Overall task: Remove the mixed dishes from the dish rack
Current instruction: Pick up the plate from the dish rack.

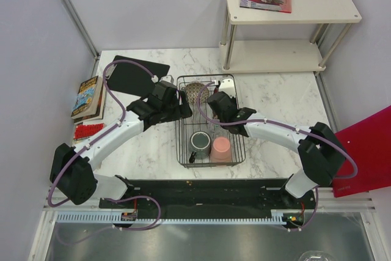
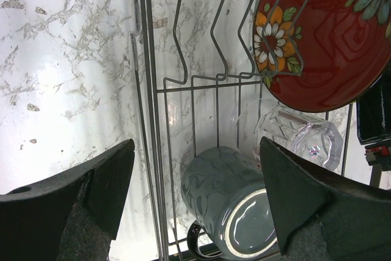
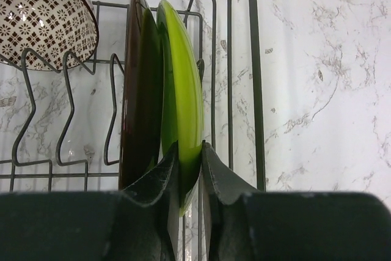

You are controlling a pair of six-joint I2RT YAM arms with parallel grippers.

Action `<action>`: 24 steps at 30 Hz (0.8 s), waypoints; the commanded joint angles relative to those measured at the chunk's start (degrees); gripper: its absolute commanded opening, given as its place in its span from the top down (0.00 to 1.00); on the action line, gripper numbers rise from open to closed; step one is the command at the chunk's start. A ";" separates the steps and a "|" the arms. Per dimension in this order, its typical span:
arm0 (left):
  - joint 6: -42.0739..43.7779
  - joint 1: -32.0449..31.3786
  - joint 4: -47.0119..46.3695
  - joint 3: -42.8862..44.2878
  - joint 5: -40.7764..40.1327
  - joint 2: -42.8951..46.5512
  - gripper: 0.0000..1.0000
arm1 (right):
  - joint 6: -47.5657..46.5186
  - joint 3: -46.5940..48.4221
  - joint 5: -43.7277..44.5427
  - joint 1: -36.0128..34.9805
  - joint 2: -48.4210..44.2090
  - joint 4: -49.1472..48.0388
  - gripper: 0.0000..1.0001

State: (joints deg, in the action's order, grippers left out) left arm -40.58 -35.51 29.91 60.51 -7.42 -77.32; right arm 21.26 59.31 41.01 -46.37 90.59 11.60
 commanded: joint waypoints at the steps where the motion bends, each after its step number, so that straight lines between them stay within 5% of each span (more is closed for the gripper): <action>1: 0.06 -0.35 -1.35 -0.31 -0.75 0.41 0.11 | -0.95 2.65 1.43 -0.21 -1.81 1.50 1.00; 24: -1.17 -0.35 -1.52 -1.10 1.70 -0.02 0.11 | -0.07 13.64 1.09 3.30 -15.87 16.00 1.00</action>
State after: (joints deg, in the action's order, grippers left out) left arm -40.64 -35.51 29.91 59.66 -7.05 -77.32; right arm 20.84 69.95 42.09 -45.25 79.18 25.76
